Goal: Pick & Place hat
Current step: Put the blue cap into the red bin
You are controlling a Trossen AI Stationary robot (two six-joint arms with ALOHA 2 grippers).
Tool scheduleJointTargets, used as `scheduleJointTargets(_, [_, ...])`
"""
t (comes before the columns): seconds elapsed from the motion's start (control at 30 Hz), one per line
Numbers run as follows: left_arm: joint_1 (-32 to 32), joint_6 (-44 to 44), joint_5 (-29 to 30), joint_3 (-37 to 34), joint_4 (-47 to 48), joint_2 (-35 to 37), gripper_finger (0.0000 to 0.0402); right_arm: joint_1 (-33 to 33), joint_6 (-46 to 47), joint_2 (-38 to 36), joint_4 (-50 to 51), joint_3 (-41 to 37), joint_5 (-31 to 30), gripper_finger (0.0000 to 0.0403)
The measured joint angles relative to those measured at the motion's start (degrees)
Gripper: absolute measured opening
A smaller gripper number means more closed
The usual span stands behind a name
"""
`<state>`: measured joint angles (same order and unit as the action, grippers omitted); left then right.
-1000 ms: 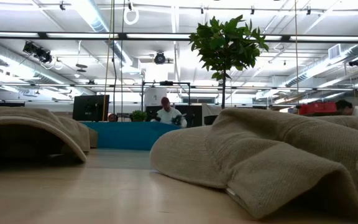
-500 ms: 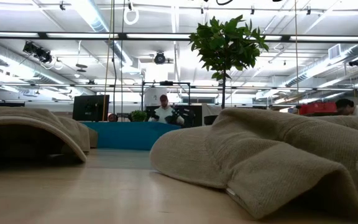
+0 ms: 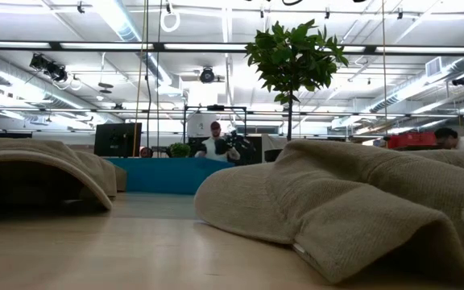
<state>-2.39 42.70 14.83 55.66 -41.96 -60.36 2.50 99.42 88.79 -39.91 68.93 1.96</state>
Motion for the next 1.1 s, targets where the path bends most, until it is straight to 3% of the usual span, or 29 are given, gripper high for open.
scheduleJointTargets(0.43, [0.0, 0.04, -0.02, 0.0, 1.67, 0.0, 0.0006, 0.37, -5.52, -0.04, -0.91, 0.0, 0.63, 0.0012])
scheduleJointTargets(0.8, [0.0, 0.0, -0.07, 0.0, 1.71, 0.0, 0.0027, 0.55, -8.37, -0.04, -2.46, 0.0, 1.62, 0.0007])
scheduleJointTargets(1.1, [0.0, 0.45, 0.04, 0.0, 3.26, 0.0, 0.0114, 1.22, -11.05, -2.04, -3.99, -0.07, 2.14, 0.0006])
